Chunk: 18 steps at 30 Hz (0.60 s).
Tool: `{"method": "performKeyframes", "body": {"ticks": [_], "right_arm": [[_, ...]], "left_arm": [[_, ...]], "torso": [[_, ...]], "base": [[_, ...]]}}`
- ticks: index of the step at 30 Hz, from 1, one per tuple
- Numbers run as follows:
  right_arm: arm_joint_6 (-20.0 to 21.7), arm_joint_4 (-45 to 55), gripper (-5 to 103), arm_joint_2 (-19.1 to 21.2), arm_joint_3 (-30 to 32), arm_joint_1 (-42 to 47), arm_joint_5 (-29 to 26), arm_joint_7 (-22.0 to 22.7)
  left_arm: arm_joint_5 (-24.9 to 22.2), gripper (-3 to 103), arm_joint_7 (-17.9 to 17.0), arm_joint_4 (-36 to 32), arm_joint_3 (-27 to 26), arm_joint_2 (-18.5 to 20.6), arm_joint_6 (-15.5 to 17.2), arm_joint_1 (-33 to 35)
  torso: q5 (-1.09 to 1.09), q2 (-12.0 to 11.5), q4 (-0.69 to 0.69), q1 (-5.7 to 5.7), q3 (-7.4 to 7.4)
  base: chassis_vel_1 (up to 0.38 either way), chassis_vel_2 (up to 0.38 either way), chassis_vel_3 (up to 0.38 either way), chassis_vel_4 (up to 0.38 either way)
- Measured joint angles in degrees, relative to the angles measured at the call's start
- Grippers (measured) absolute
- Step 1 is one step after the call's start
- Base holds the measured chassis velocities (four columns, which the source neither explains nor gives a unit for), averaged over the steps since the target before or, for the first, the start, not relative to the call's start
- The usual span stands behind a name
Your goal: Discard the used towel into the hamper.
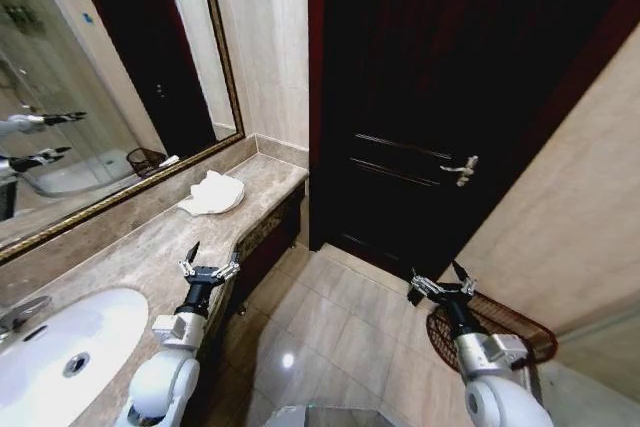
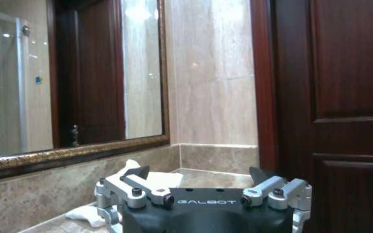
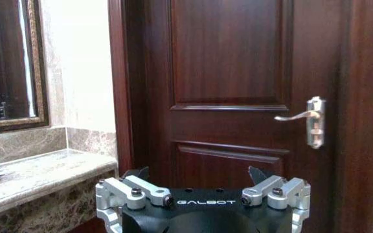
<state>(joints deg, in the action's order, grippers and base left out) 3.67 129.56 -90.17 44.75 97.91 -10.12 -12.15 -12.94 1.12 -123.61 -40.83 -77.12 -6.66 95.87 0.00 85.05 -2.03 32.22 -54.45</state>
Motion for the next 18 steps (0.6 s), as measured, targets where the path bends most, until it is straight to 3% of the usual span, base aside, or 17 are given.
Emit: {"method": "performKeyframes", "body": {"ticks": [18], "right_arm": [[0.1, -0.4, 100, 0.2, -0.2, -0.2, -0.1, -0.1]], "left_arm": [[0.1, 100, -1.1, 0.7, 0.3, -0.4, -0.3, -0.2]], "torso": [[0.0, 0.0, 0.01, 0.01, 0.0]], "base": [[-0.123, 0.178, 0.183, -0.121]]}}
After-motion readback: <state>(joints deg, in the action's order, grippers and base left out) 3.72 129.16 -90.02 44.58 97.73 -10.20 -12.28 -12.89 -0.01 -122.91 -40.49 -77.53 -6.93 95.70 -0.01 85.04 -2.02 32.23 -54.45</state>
